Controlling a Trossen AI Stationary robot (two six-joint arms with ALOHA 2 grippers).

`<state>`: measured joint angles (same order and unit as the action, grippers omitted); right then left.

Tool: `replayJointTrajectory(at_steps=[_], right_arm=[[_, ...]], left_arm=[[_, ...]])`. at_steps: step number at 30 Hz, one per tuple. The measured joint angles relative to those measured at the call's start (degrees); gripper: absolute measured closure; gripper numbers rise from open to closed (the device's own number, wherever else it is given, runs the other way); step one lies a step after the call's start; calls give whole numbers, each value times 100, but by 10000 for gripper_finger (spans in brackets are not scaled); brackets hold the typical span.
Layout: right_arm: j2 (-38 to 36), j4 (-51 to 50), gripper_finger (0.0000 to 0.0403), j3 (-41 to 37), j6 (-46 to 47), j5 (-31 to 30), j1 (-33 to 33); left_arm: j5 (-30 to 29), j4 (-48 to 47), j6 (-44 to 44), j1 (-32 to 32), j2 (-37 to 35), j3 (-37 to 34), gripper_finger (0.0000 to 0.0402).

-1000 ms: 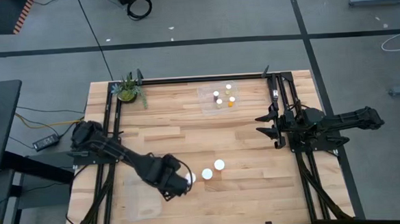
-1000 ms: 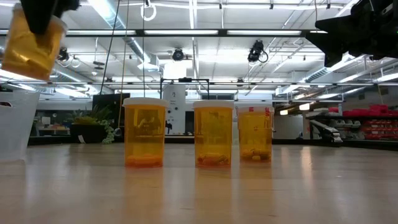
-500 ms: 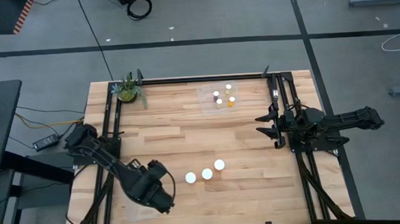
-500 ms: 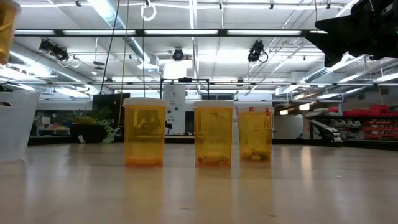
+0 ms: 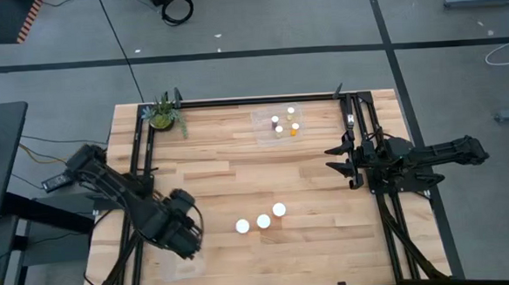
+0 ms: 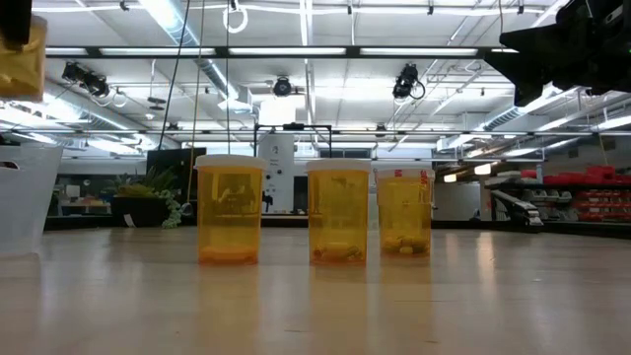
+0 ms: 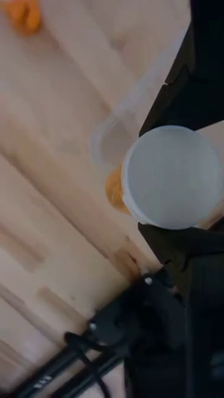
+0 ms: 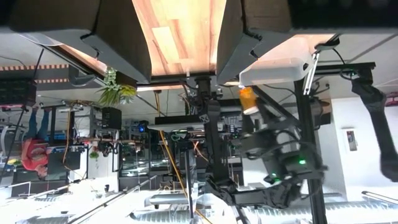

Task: Pick and place medicine bottles into bin by pill shape (circle, oval)
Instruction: Put the big orange pill bottle into the bottom transparent bin

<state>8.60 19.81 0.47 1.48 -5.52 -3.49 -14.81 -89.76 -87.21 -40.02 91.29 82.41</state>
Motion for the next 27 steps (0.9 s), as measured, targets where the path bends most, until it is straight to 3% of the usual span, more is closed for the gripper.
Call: replayJointTrajectory(at_steps=[5,10,18,27], right_arm=[[0,0,214,0,0,0,-2],[0,-2,214,0,0,0,0],[0,0,214,0,0,2,-1],[0,0,214,0,0,2,-1]], left_arm=[[25,725,-753,-146,-916,-996,188],[33,1729,-1478,-281,-1436,-1688,167],[449,3256,-1523,-280,-1258,-2437,183],[449,3485,-1044,18,-777,-2596,163]])
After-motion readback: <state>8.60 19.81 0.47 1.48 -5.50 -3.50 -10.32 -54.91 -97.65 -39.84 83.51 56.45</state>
